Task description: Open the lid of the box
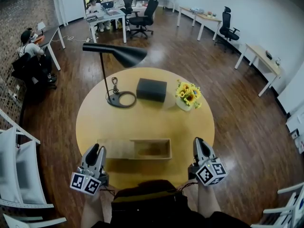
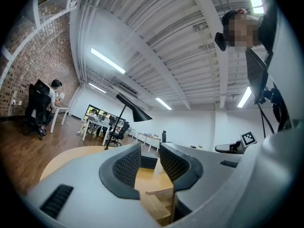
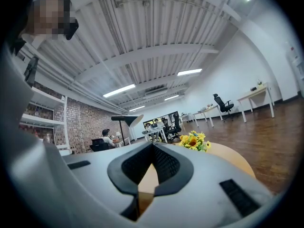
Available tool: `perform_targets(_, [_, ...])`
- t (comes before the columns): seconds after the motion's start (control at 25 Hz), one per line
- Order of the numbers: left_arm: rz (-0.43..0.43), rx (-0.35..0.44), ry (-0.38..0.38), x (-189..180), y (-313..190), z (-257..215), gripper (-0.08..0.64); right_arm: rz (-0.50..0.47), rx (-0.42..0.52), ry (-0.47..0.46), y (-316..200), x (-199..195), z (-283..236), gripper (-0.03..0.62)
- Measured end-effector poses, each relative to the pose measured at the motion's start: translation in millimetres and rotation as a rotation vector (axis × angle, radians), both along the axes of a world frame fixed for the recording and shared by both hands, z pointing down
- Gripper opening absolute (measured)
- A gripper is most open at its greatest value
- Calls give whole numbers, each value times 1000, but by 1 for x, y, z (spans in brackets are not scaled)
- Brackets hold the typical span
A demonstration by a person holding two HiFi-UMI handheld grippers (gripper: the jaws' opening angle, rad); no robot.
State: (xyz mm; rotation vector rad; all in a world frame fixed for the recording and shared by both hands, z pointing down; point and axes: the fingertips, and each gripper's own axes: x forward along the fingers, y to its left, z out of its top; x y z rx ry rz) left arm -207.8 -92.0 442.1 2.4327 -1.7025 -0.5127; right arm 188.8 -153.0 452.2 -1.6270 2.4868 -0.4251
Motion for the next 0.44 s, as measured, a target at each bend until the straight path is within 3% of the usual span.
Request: perform_targets(0.44, [7,-10,6,2,2,1,118,-12,-9,4,2,-4,1,0])
